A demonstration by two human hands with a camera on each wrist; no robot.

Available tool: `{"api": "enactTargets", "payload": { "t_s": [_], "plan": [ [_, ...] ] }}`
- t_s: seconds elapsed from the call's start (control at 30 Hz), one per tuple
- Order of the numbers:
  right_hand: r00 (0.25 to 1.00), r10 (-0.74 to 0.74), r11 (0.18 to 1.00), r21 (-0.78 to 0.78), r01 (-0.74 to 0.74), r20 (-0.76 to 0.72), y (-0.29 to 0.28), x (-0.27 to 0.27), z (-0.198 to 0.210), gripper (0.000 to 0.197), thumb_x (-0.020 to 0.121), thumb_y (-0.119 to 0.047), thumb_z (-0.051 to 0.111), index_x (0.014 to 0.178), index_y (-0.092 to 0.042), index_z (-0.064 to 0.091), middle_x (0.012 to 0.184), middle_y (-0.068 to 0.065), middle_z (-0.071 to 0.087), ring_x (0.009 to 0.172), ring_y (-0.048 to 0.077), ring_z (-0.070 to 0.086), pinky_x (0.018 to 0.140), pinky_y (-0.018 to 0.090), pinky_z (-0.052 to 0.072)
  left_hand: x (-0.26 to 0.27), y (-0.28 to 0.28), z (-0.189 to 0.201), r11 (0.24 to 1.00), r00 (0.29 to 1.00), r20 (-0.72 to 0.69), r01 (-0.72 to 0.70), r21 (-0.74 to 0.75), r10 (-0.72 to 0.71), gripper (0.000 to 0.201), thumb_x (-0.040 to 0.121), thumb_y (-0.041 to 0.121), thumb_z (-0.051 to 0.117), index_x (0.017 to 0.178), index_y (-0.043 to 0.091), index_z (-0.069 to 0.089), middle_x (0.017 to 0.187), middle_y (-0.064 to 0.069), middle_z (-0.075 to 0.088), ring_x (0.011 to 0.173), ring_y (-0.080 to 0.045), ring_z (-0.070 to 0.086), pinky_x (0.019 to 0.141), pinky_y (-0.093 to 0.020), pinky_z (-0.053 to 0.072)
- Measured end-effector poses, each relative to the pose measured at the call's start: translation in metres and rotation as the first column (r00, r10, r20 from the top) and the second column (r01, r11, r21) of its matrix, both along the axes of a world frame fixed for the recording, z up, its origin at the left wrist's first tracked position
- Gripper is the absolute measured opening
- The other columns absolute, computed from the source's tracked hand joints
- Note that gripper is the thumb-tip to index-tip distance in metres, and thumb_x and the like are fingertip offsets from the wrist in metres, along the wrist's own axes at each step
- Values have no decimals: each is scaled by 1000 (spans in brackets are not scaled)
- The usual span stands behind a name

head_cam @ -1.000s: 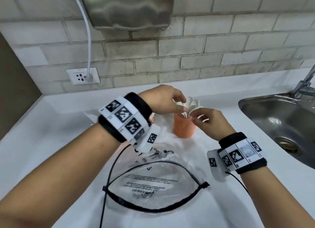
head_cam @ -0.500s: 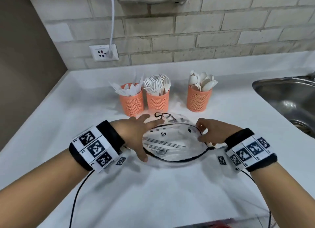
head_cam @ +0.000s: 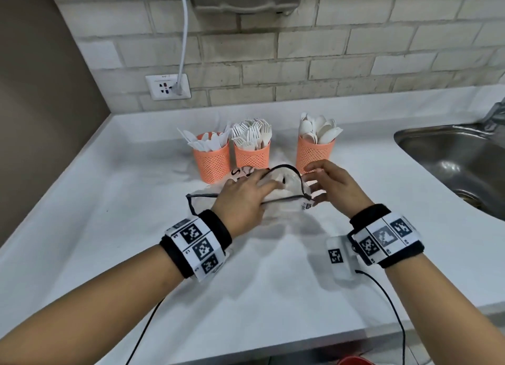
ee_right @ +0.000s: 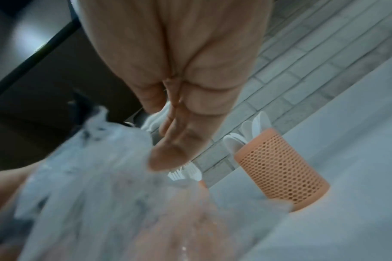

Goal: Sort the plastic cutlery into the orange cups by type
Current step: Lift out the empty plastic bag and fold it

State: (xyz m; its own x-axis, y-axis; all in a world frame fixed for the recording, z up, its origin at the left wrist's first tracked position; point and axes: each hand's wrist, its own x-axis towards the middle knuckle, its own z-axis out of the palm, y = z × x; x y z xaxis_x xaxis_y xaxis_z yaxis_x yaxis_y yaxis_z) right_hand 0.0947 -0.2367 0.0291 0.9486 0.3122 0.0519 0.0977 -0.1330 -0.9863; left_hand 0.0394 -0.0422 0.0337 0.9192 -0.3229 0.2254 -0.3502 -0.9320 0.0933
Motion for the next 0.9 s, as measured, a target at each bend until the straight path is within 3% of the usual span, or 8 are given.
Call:
{"api": "enactTargets", "payload": {
  "t_s": [0.17, 0.27, 0.33, 0.43, 0.5, 0.63, 0.77, 0.9],
  "plan": [
    [993, 113, 870, -488, -78, 42, -17, 0, -5, 58, 83, -11, 66, 131, -31, 42, 129, -11, 43, 116, 9, 39, 92, 26, 36, 9, 20, 14, 864, 994, 69, -36, -503, 81, 25, 90, 19, 56, 107, 8, 69, 98, -6, 67, 88, -24, 62, 76, -26, 46],
    [993, 99, 828, -558, -49, 61, -5, -1, -12, 57, 81, -14, 70, 131, -24, 46, 119, -10, 42, 112, 9, 37, 94, 24, 36, 13, 26, 24, 753, 994, -11, -87, -652, 106, 16, 89, 10, 59, 101, 6, 68, 79, -1, 62, 75, -15, 53, 72, -23, 39],
    [982, -39, 889, -442, 118, 183, 1, 4, -15, 19, 82, -5, 66, 98, -13, 58, 97, 3, 55, 91, 18, 49, 71, 12, 40, 13, 30, 31, 717, 994, -48, -103, -690, 97, 9, 90, 8, 58, 90, 13, 65, 66, 3, 56, 62, -11, 47, 63, -23, 38],
    [929, -214, 849, -413, 329, 301, -6, 14, -14, 14, 84, 2, 58, 77, -10, 56, 79, 14, 57, 76, 25, 50, 56, 10, 36, 15, 45, 43, 605, 985, -105, -167, -779, 137, 22, 92, 1, 50, 97, 23, 53, 66, 6, 53, 57, -9, 50, 49, -12, 40],
    [882, -307, 788, -423, 446, 358, -13, 18, -9, 8, 86, -1, 57, 87, -4, 64, 93, 20, 59, 86, 31, 55, 66, 18, 36, 19, 58, 47, 474, 972, -150, -220, -853, 182, 24, 94, 1, 48, 108, 20, 50, 72, 5, 54, 57, -10, 53, 48, -11, 40],
    [820, -452, 774, -301, 557, 352, -11, 16, -4, 48, 85, -18, 63, 128, -6, 44, 124, 19, 48, 97, 29, 54, 81, 21, 34, 20, 67, 45, 199, 952, -201, -249, -948, 233, 12, 96, 5, 44, 99, 12, 54, 70, 2, 50, 69, -17, 51, 65, -24, 42],
    [966, -235, 949, -187, 252, 105, 12, 0, -2, 87, 76, -45, 67, 144, -15, 21, 137, 9, 45, 114, 27, 53, 89, 38, 48, 14, 48, 43, 8, 957, -255, -258, -966, 137, 22, 99, 7, 41, 117, 7, 54, 75, 6, 51, 75, -10, 51, 79, -24, 43],
    [1000, 31, 995, -97, -31, 1, 36, -6, -10, 108, 69, -42, 75, 149, -17, 7, 149, -3, 32, 135, 11, 31, 112, 32, 28, 13, 27, 37, -31, 920, -359, -368, -929, -156, 24, 99, 3, 39, 86, 12, 58, 56, 6, 65, 52, -8, 64, 62, -27, 56]
  ]
}}
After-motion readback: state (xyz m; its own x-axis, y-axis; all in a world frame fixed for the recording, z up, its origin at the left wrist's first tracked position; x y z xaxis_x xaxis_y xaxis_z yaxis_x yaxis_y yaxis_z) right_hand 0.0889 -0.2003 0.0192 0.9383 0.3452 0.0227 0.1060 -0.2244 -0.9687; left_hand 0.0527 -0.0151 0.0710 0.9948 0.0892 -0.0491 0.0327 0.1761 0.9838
